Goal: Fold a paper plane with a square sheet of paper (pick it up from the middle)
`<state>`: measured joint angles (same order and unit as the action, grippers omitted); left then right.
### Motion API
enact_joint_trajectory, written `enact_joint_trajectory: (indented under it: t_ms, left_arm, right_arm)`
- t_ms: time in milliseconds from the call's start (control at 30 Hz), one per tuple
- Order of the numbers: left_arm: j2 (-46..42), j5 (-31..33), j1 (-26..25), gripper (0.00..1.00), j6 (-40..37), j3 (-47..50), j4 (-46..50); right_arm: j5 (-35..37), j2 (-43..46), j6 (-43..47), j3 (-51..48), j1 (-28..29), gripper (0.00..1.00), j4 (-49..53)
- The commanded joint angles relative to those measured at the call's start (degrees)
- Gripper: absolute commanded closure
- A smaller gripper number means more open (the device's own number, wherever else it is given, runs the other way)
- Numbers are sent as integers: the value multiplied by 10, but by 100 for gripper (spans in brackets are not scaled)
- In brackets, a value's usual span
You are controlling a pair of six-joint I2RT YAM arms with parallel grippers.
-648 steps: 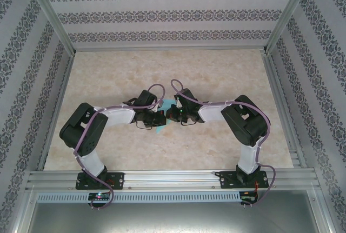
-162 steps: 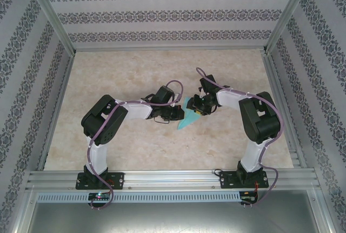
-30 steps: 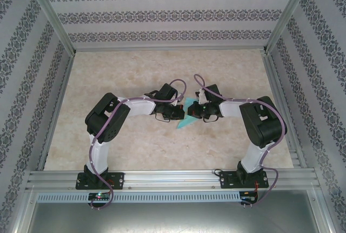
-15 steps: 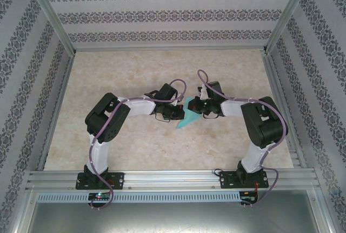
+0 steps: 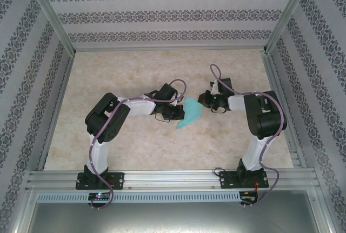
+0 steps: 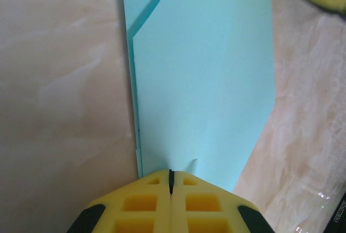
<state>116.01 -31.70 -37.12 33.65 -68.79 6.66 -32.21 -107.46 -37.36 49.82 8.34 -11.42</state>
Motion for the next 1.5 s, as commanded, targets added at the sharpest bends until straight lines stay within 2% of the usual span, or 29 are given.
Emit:
enact_joint_trajectory:
  t_ms: [0, 167, 300, 500, 667, 900, 1100, 1300, 1467]
  left_arm:
    - [38, 21, -9, 100, -2, 36, 102]
    - [39, 22, -9, 100, -5, 31, 103]
    - [41, 25, -9, 100, -7, 28, 105]
    - [40, 28, -9, 100, -9, 25, 111]
    - [39, 29, -8, 100, -9, 25, 113]
    - [36, 26, -9, 100, -9, 31, 110]
    - [35, 20, -8, 100, -6, 33, 100]
    - [32, 23, -8, 100, -7, 33, 98]
    - [29, 26, -8, 100, -8, 32, 99]
  right_arm:
    - [40, -6, 7, 27, -23, 98, -6]
    - [28, 60, 14, 12, -19, 98, 3]
    - [15, 101, 12, -33, 12, 98, 10]
    - [-3, 77, -8, -46, 49, 98, 0]
    - [8, 39, -9, -28, 40, 99, 3]
    - [12, -5, -17, 1, -13, 99, -28]
    - [20, 20, -25, 6, -26, 99, -25]
    - [0, 85, -41, -58, 12, 98, -37]
    - [-12, 91, -66, -85, 65, 98, -40]
